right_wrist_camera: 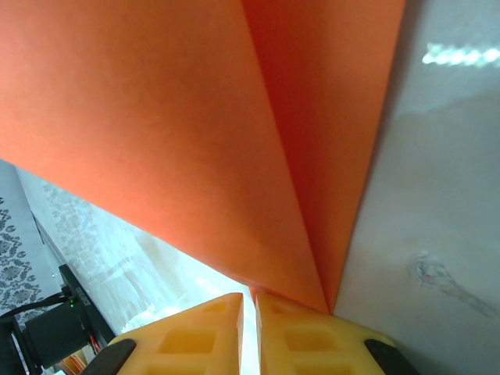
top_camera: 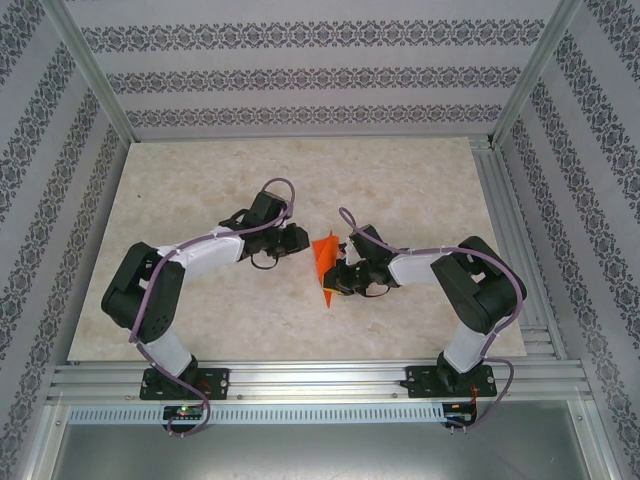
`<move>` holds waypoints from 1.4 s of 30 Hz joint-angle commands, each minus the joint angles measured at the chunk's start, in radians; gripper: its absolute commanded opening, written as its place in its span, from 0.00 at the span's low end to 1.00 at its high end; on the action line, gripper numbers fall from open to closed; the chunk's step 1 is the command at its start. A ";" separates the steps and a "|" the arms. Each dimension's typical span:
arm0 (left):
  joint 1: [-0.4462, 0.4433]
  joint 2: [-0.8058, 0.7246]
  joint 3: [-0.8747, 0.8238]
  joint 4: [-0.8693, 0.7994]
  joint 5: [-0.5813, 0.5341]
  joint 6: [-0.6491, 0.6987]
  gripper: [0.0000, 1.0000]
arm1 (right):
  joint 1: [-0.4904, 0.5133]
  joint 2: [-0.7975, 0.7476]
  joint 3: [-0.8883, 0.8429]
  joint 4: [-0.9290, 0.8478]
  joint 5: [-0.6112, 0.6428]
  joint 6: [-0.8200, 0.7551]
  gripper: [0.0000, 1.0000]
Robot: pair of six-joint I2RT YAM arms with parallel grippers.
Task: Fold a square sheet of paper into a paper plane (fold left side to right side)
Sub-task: Fold the wing for the fifth time at the center of the table.
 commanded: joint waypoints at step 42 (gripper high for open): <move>-0.102 0.375 0.115 0.041 -0.016 0.064 0.09 | 0.009 -0.046 -0.006 -0.100 0.064 -0.036 0.16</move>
